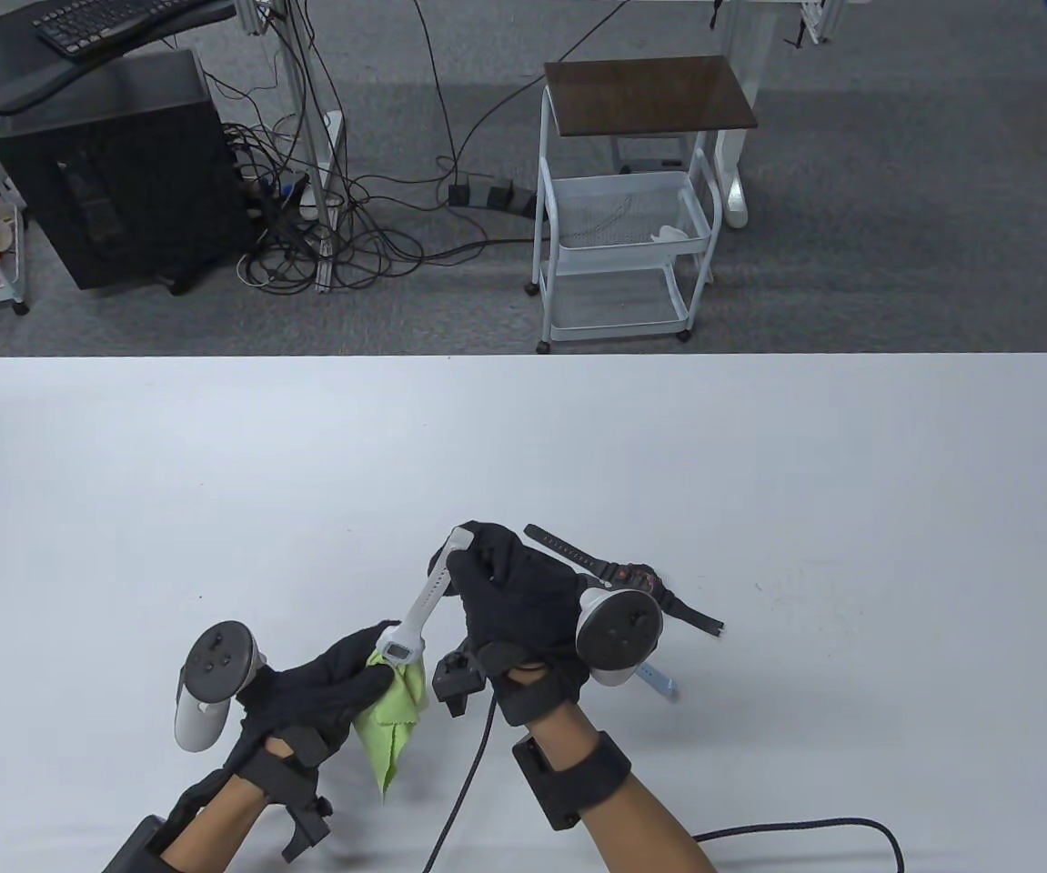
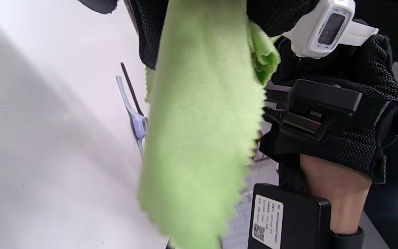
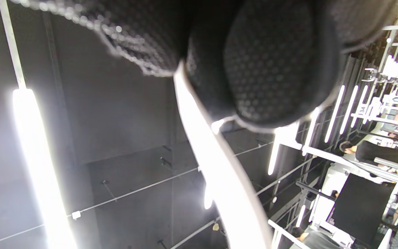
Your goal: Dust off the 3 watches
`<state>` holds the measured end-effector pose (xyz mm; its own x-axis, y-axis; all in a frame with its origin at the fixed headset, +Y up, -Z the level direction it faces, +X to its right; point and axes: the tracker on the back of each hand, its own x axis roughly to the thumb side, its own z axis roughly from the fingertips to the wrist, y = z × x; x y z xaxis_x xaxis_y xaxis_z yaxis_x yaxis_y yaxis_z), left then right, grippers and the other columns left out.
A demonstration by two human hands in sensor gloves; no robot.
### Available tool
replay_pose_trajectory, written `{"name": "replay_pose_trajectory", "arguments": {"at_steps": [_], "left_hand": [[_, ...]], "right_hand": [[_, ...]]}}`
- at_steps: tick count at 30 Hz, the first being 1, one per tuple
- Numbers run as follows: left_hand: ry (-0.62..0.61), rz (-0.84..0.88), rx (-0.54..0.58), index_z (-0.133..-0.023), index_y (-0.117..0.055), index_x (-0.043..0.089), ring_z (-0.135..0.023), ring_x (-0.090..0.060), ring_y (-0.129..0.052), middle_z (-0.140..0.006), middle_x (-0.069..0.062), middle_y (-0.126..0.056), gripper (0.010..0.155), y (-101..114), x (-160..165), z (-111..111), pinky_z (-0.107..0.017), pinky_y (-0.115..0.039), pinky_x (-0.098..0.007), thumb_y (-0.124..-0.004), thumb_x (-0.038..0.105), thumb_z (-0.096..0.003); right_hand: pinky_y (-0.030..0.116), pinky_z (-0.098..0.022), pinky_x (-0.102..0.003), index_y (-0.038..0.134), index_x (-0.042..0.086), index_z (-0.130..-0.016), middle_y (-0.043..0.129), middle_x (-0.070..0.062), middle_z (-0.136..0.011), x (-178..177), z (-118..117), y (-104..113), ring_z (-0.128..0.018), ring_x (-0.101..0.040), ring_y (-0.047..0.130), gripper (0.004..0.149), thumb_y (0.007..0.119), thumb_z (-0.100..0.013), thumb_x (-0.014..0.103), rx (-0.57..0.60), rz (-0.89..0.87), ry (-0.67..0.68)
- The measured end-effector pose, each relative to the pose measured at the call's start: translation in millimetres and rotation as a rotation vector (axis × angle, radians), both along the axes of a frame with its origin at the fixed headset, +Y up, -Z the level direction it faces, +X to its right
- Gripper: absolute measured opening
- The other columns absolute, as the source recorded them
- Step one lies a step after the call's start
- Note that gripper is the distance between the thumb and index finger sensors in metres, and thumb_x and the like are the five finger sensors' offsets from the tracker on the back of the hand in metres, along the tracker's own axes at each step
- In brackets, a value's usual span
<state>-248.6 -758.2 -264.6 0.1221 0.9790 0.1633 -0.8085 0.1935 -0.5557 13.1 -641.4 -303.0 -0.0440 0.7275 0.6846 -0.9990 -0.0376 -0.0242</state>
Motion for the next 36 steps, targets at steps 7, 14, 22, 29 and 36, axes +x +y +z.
{"name": "replay_pose_trajectory", "arguments": {"at_steps": [7, 14, 22, 29, 36], "left_hand": [[0.034, -0.043, -0.001, -0.095, -0.069, 0.026, -0.089, -0.027, -0.084, -0.085, 0.007, -0.084, 0.049, -4, -2, 0, -0.075, -0.050, -0.063, -0.068, 0.059, -0.0586], [0.045, -0.064, 0.011, -0.088, -0.075, 0.025, -0.087, -0.028, -0.089, -0.082, 0.007, -0.089, 0.050, -4, -2, 1, -0.075, -0.055, -0.061, -0.066, 0.065, -0.0575], [0.012, -0.083, 0.036, -0.100, -0.060, 0.024, -0.094, -0.024, -0.085, -0.094, 0.005, -0.081, 0.049, 2, 0, 1, -0.076, -0.055, -0.058, -0.068, 0.052, -0.0602], [0.019, -0.107, 0.036, -0.102, -0.059, 0.023, -0.090, -0.022, -0.086, -0.091, 0.005, -0.080, 0.052, 1, 0, 0, -0.076, -0.055, -0.058, -0.070, 0.049, -0.0594], [0.053, -0.187, 0.076, -0.084, -0.079, 0.020, -0.059, -0.014, -0.102, -0.057, 0.014, -0.093, 0.053, 2, -3, -1, -0.069, -0.068, -0.054, -0.067, 0.064, -0.0558]], "right_hand": [[0.071, -0.047, -0.059, 0.086, 0.011, -0.070, 0.104, -0.010, -0.047, 3, 0, 2, -0.025, -0.024, 0.104, 0.039, 0.081, -0.041, 0.037, -0.003, -0.024, 0.006], [0.071, -0.047, -0.059, 0.086, 0.011, -0.070, 0.104, -0.010, -0.047, 6, 0, 3, -0.025, -0.025, 0.104, 0.039, 0.081, -0.041, 0.037, -0.004, -0.037, 0.000], [0.071, -0.047, -0.059, 0.086, 0.011, -0.070, 0.104, -0.010, -0.047, 7, 0, 4, -0.025, -0.025, 0.103, 0.039, 0.081, -0.041, 0.036, 0.001, -0.050, -0.004], [0.071, -0.047, -0.059, 0.086, 0.011, -0.070, 0.104, -0.010, -0.047, 8, 1, 4, -0.025, -0.025, 0.103, 0.039, 0.081, -0.041, 0.037, 0.005, -0.058, -0.009], [0.071, -0.047, -0.059, 0.085, 0.011, -0.070, 0.103, -0.010, -0.047, 12, 1, 6, -0.026, -0.025, 0.103, 0.039, 0.081, -0.041, 0.036, 0.007, -0.089, -0.018]]}}
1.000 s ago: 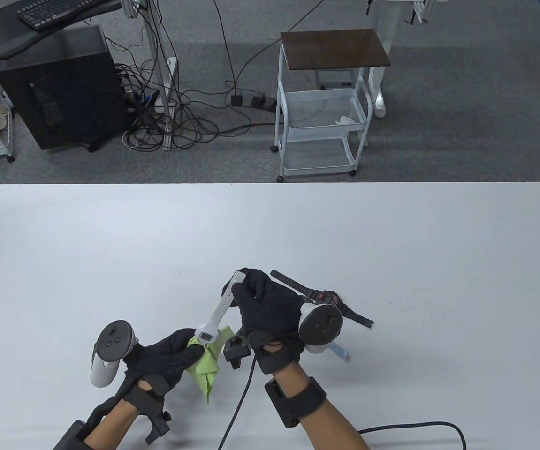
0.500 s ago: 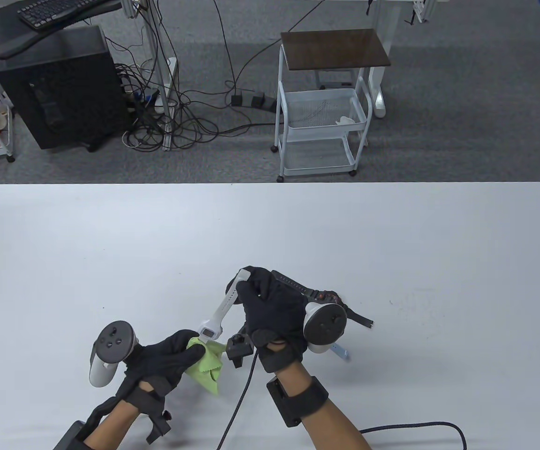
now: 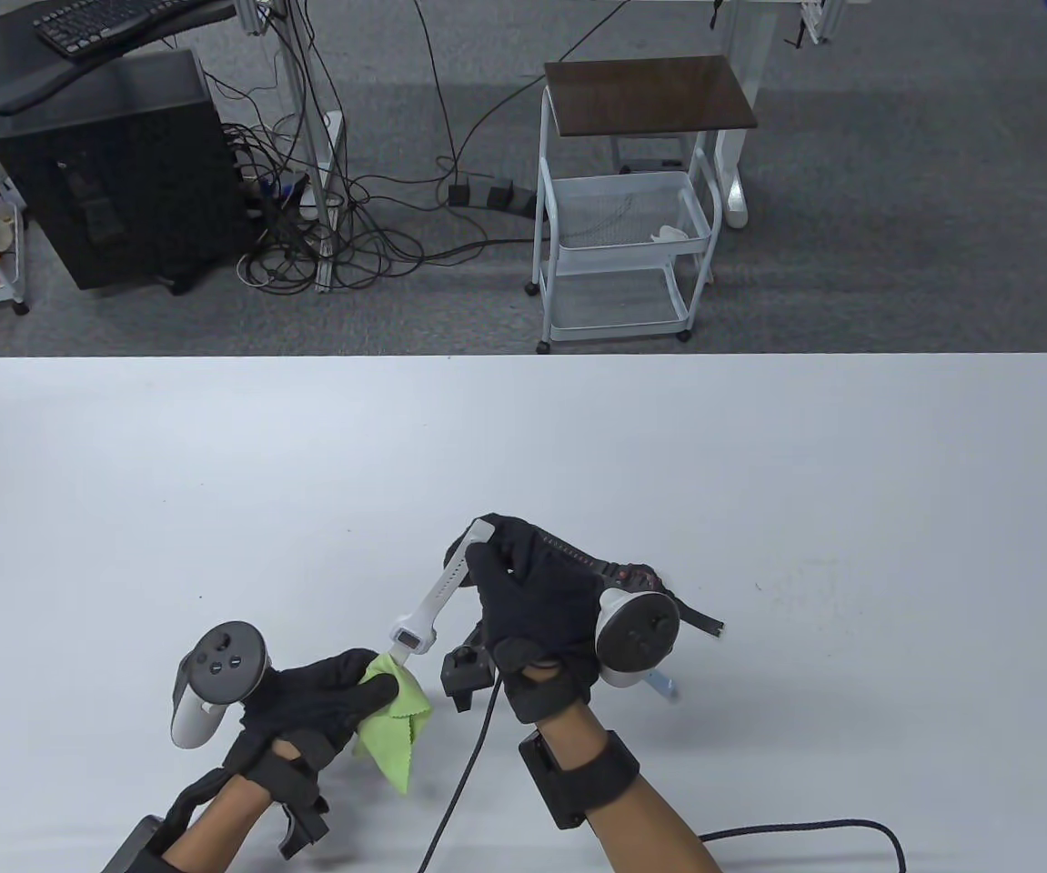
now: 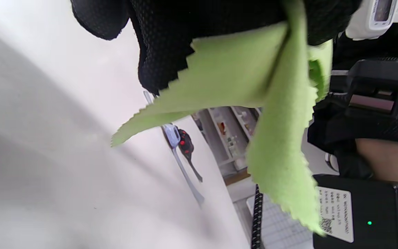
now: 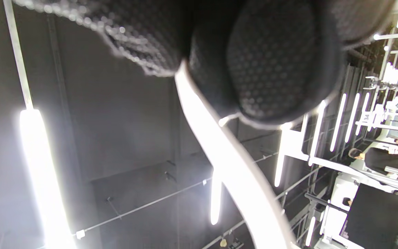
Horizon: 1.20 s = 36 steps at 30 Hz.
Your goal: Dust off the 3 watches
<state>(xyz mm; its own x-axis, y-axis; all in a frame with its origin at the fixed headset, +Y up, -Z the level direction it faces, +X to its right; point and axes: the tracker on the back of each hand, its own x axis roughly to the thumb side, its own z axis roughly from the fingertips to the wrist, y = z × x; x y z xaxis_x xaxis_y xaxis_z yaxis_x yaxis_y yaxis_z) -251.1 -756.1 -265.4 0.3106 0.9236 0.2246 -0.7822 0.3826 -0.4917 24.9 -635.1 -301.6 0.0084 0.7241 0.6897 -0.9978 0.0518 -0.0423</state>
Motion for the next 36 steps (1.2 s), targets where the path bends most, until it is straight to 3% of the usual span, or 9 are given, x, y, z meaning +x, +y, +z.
{"name": "replay_pose_trajectory", "arguments": {"at_steps": [3, 6, 9, 17, 19, 22, 31, 36], "left_hand": [[0.004, 0.018, 0.003, -0.084, -0.079, 0.022, -0.065, -0.017, -0.101, -0.060, 0.013, -0.094, 0.052, 1, 0, 0, -0.070, -0.066, -0.055, -0.067, 0.064, -0.0560], [0.016, 0.005, 0.009, -0.095, -0.073, 0.023, -0.083, -0.022, -0.095, -0.079, 0.010, -0.092, 0.051, 2, -1, 0, -0.072, -0.062, -0.056, -0.068, 0.058, -0.0574], [0.025, -0.037, 0.035, -0.101, -0.066, 0.026, -0.090, -0.023, -0.090, -0.088, 0.010, -0.088, 0.050, 4, -1, 1, -0.074, -0.060, -0.057, -0.071, 0.051, -0.0576], [0.040, -0.020, 0.028, -0.083, -0.080, 0.021, -0.071, -0.021, -0.099, -0.061, 0.010, -0.095, 0.050, 1, -5, 0, -0.071, -0.063, -0.058, -0.067, 0.062, -0.0570], [0.049, -0.075, 0.044, -0.083, -0.081, 0.021, -0.072, -0.021, -0.099, -0.062, 0.009, -0.095, 0.047, 1, -6, -1, -0.071, -0.063, -0.058, -0.068, 0.059, -0.0579], [0.060, -0.204, 0.086, -0.088, -0.078, 0.022, -0.081, -0.023, -0.095, -0.071, 0.009, -0.093, 0.046, 0, -9, -3, -0.073, -0.060, -0.059, -0.068, 0.056, -0.0587], [0.116, -0.176, 0.045, -0.101, -0.066, 0.022, -0.097, -0.032, -0.079, -0.092, 0.002, -0.084, 0.048, 3, -20, -6, -0.075, -0.047, -0.066, -0.068, 0.049, -0.0612], [0.145, -0.262, 0.043, -0.101, -0.070, 0.028, -0.109, -0.039, -0.055, -0.111, -0.005, -0.063, 0.048, 5, -26, -8, -0.074, -0.031, -0.071, -0.069, 0.053, -0.0603]], "right_hand": [[0.071, -0.047, -0.059, 0.085, 0.011, -0.070, 0.103, -0.010, -0.048, 2, 0, 1, -0.026, -0.025, 0.103, 0.039, 0.081, -0.041, 0.036, 0.000, -0.005, -0.003], [0.070, -0.048, -0.060, 0.085, 0.011, -0.070, 0.103, -0.010, -0.048, 3, 0, 1, -0.026, -0.026, 0.103, 0.039, 0.081, -0.041, 0.036, 0.008, -0.011, -0.010], [0.070, -0.048, -0.059, 0.085, 0.011, -0.070, 0.103, -0.010, -0.048, 4, 0, 2, -0.026, -0.026, 0.103, 0.039, 0.081, -0.041, 0.036, 0.011, -0.015, -0.016], [0.070, -0.048, -0.059, 0.085, 0.011, -0.071, 0.103, -0.010, -0.049, 9, 1, 3, -0.027, -0.025, 0.103, 0.039, 0.081, -0.042, 0.037, 0.024, -0.057, -0.035], [0.070, -0.048, -0.059, 0.084, 0.011, -0.071, 0.103, -0.010, -0.049, 13, 1, 5, -0.027, -0.025, 0.103, 0.039, 0.080, -0.042, 0.037, 0.021, -0.080, -0.036], [0.070, -0.049, -0.060, 0.084, 0.011, -0.072, 0.102, -0.010, -0.050, 22, 0, 10, -0.028, -0.025, 0.103, 0.039, 0.080, -0.042, 0.037, -0.004, -0.081, -0.031], [0.069, -0.049, -0.060, 0.084, 0.012, -0.072, 0.102, -0.010, -0.051, 28, -11, 2, -0.030, -0.026, 0.102, 0.039, 0.080, -0.043, 0.037, -0.074, -0.038, -0.041], [0.070, -0.048, -0.059, 0.084, 0.012, -0.072, 0.102, -0.009, -0.050, 27, -14, -1, -0.029, -0.025, 0.103, 0.039, 0.080, -0.042, 0.038, -0.084, -0.018, -0.043]]}}
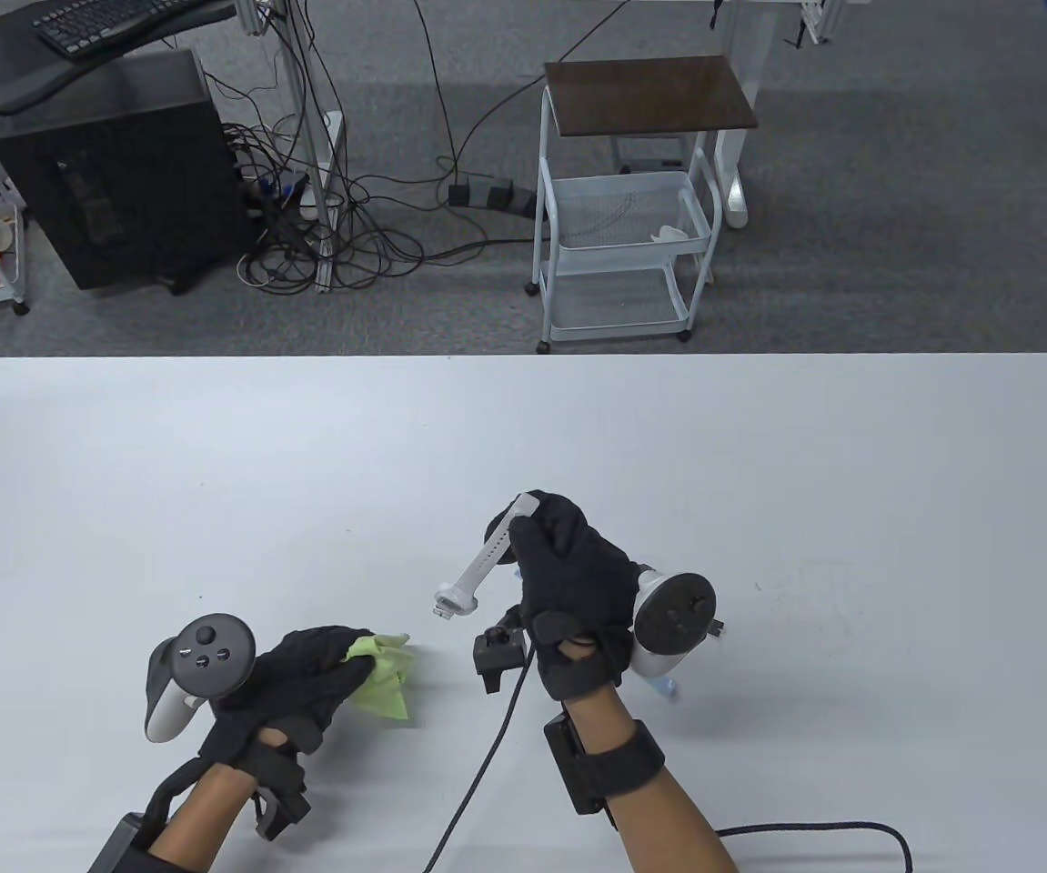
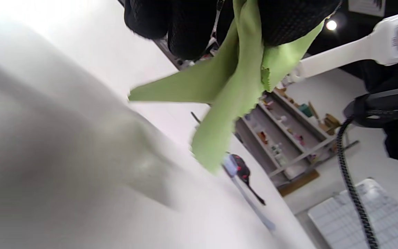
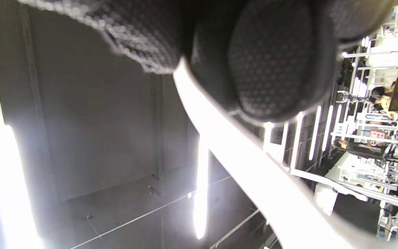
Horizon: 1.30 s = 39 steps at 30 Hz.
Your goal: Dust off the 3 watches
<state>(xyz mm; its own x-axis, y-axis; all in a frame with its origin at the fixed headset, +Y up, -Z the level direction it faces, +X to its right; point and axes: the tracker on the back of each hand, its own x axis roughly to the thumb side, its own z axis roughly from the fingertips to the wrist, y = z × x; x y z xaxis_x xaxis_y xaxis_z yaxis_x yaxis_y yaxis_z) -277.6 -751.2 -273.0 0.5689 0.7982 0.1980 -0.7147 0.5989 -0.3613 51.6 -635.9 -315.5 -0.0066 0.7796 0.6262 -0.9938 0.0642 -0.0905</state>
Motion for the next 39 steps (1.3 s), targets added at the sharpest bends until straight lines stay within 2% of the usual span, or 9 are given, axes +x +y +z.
{"name": "replay_pose_trajectory", "arguments": {"at_steps": [4, 7, 14, 25, 30, 39], "left_hand": [[0.029, -0.092, 0.000, -0.103, -0.070, 0.030, -0.114, -0.042, -0.036, -0.119, -0.006, -0.049, 0.049, -2, -5, -2, -0.072, -0.020, -0.073, -0.070, 0.054, -0.0597], [0.037, -0.164, -0.054, -0.104, -0.069, 0.031, -0.114, -0.044, -0.028, -0.121, -0.006, -0.042, 0.050, -7, -7, -5, -0.070, -0.015, -0.074, -0.070, 0.055, -0.0595], [0.034, -0.295, -0.143, -0.109, -0.063, 0.034, -0.114, -0.046, -0.015, -0.124, -0.006, -0.030, 0.054, -23, -8, -11, -0.067, -0.009, -0.075, -0.068, 0.055, -0.0598], [0.007, -0.478, -0.195, -0.115, -0.050, 0.039, -0.112, -0.044, -0.003, -0.125, -0.003, -0.016, 0.059, -41, -5, -17, -0.065, -0.002, -0.074, -0.065, 0.056, -0.0602], [-0.001, -0.487, -0.200, -0.115, -0.047, 0.040, -0.112, -0.042, 0.000, -0.125, -0.003, -0.012, 0.061, -42, -4, -18, -0.064, -0.001, -0.073, -0.065, 0.057, -0.0598], [-0.038, -0.469, -0.225, -0.118, -0.036, 0.036, -0.111, -0.041, 0.007, -0.125, -0.003, -0.006, 0.073, -41, -3, -17, -0.064, 0.002, -0.073, -0.066, 0.064, -0.0578]], "right_hand": [[0.070, -0.047, -0.059, 0.084, 0.012, -0.072, 0.103, -0.009, -0.050, -2, 0, -1, -0.028, -0.025, 0.103, 0.039, 0.080, -0.042, 0.038, -0.012, 0.014, 0.011], [0.070, -0.047, -0.059, 0.084, 0.012, -0.072, 0.102, -0.009, -0.050, -3, -1, -1, -0.029, -0.025, 0.103, 0.039, 0.080, -0.042, 0.038, -0.021, 0.024, 0.021], [0.070, -0.047, -0.059, 0.084, 0.012, -0.072, 0.103, -0.009, -0.050, -5, -1, -1, -0.028, -0.025, 0.103, 0.039, 0.080, -0.042, 0.038, -0.032, 0.033, 0.028], [0.071, -0.047, -0.059, 0.084, 0.012, -0.072, 0.102, -0.009, -0.050, -9, -1, -2, -0.028, -0.025, 0.103, 0.039, 0.079, -0.042, 0.038, -0.041, 0.048, 0.045], [0.071, -0.047, -0.059, 0.084, 0.012, -0.072, 0.103, -0.009, -0.050, -10, -1, -2, -0.029, -0.025, 0.103, 0.039, 0.079, -0.042, 0.038, -0.043, 0.052, 0.051], [0.070, -0.047, -0.059, 0.084, 0.013, -0.072, 0.102, -0.009, -0.050, -9, -1, -2, -0.029, -0.025, 0.103, 0.039, 0.079, -0.042, 0.038, -0.043, 0.051, 0.056]]}}
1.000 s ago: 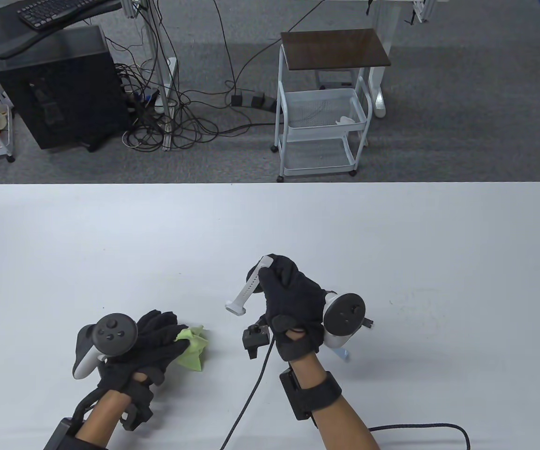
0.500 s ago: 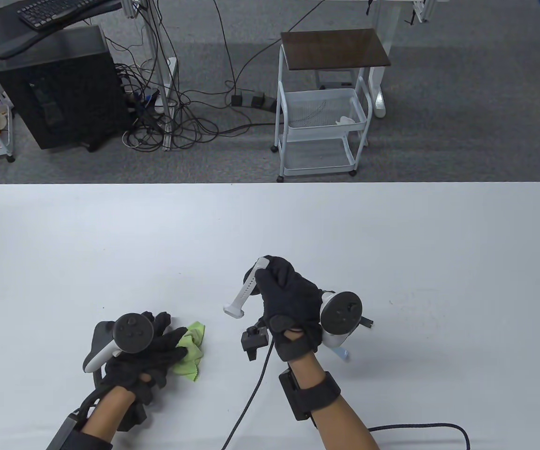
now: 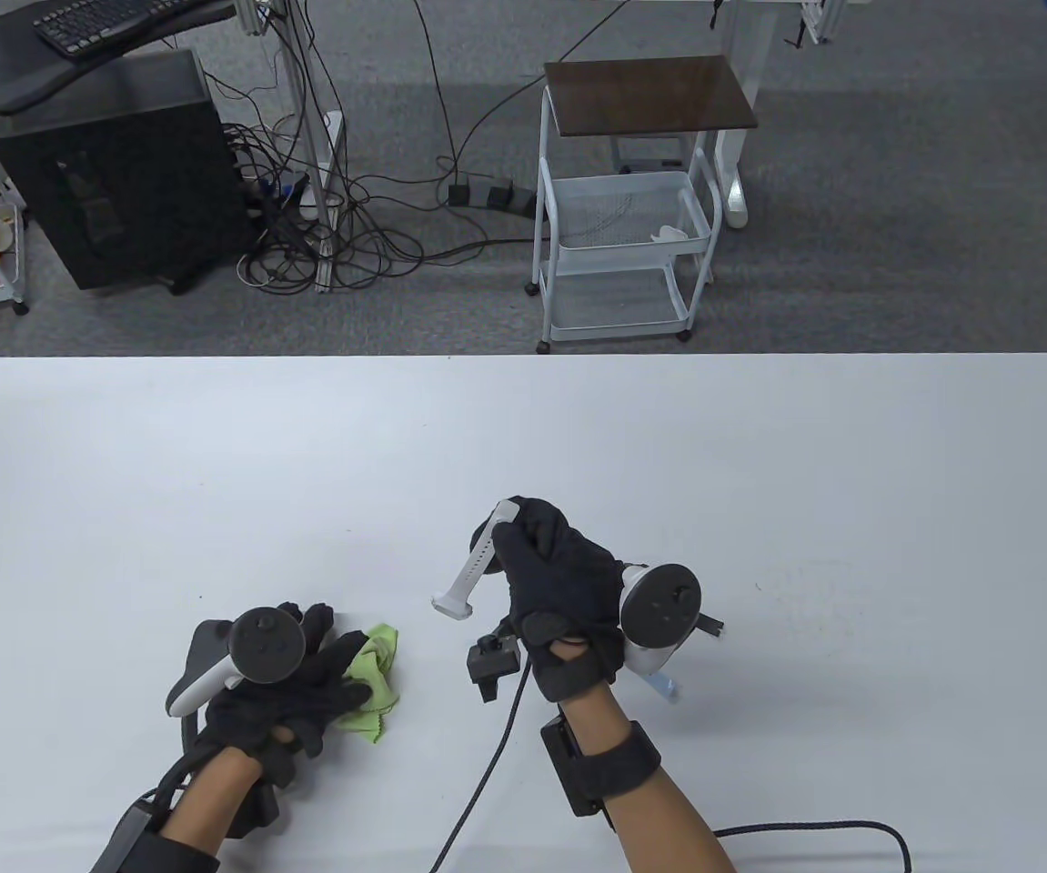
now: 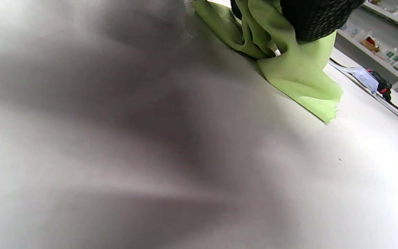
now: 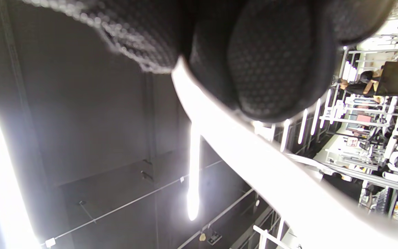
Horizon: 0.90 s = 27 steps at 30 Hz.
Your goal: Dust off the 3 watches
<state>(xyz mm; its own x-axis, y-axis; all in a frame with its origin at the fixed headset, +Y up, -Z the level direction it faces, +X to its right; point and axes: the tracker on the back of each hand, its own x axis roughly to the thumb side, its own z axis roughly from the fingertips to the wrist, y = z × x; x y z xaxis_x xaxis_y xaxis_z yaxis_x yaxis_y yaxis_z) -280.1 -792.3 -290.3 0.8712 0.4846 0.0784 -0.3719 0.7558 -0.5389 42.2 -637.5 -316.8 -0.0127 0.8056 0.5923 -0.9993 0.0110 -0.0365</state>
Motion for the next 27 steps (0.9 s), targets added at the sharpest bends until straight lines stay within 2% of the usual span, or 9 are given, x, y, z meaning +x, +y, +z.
{"name": "replay_pose_trajectory", "arguments": {"at_steps": [9, 15, 27], "left_hand": [[-0.003, 0.067, 0.014, -0.118, -0.038, 0.031, -0.112, -0.042, 0.004, -0.126, -0.006, -0.013, 0.077, 12, -5, 1, -0.066, 0.000, -0.072, -0.067, 0.066, -0.0564], [0.000, 0.130, 0.043, -0.118, -0.040, 0.028, -0.114, -0.044, -0.005, -0.125, -0.009, -0.024, 0.078, 24, -8, 4, -0.068, -0.004, -0.073, -0.068, 0.067, -0.0558], [0.004, 0.287, 0.214, -0.116, -0.043, 0.024, -0.116, -0.044, -0.015, -0.124, -0.008, -0.034, 0.078, 40, -1, 13, -0.071, -0.011, -0.073, -0.068, 0.067, -0.0558]], "right_hand": [[0.070, -0.047, -0.059, 0.084, 0.013, -0.072, 0.102, -0.009, -0.050, 1, 1, 1, -0.029, -0.025, 0.103, 0.039, 0.079, -0.042, 0.038, 0.005, -0.001, 0.004], [0.070, -0.047, -0.059, 0.084, 0.013, -0.072, 0.102, -0.009, -0.050, 0, 1, 0, -0.029, -0.025, 0.103, 0.039, 0.079, -0.042, 0.038, 0.006, 0.004, 0.006], [0.071, -0.047, -0.059, 0.084, 0.013, -0.071, 0.102, -0.009, -0.050, -6, 2, 1, -0.028, -0.025, 0.103, 0.039, 0.079, -0.042, 0.038, -0.007, -0.005, 0.067]]}}
